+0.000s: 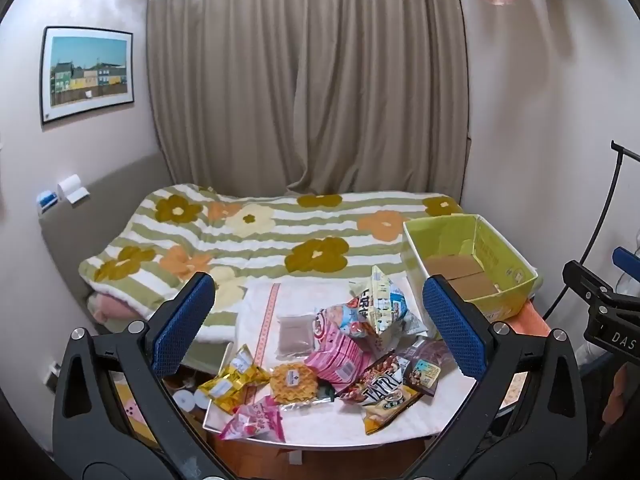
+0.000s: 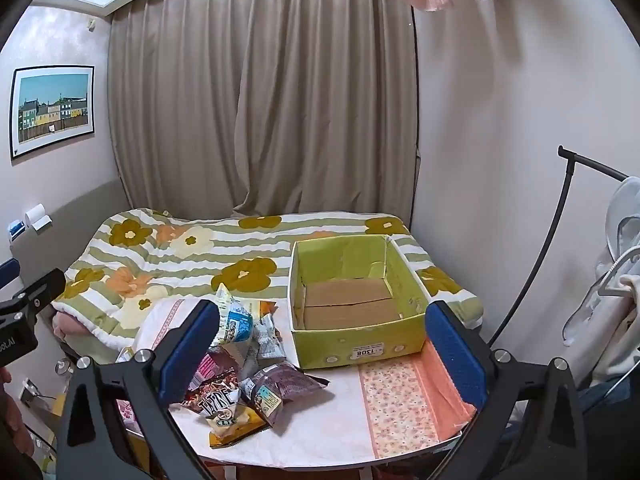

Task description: Organize snacks

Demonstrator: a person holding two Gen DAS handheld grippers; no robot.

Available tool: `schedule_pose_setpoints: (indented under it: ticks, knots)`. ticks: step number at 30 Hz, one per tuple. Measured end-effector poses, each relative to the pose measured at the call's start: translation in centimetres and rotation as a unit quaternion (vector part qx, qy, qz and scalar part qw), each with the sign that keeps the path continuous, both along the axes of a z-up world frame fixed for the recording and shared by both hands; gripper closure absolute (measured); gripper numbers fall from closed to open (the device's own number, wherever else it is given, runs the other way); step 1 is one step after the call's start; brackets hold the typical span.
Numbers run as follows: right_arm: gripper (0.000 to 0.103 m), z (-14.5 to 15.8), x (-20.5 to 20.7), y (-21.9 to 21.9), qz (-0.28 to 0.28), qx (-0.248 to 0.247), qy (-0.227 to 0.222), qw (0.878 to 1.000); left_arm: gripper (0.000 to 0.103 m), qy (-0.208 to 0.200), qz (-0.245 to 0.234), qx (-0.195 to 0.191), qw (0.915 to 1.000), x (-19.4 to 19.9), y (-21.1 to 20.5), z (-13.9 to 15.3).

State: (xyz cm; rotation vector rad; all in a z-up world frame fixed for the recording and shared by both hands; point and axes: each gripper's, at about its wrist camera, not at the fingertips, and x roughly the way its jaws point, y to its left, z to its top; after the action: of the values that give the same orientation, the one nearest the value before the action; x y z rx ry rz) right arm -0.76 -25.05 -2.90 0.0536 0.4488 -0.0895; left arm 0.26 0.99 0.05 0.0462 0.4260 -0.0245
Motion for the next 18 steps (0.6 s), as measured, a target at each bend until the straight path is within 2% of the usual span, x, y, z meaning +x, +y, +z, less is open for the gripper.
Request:
schedule_pose_setpoints:
  ticks: [18]
  knots:
    - [0.0,-0.63,0.11,0.77,0.007,0.0,0.007,1.0,0.0,-0.005,0.012,0.008,0.9999,-0.1,0.45,-0.02]
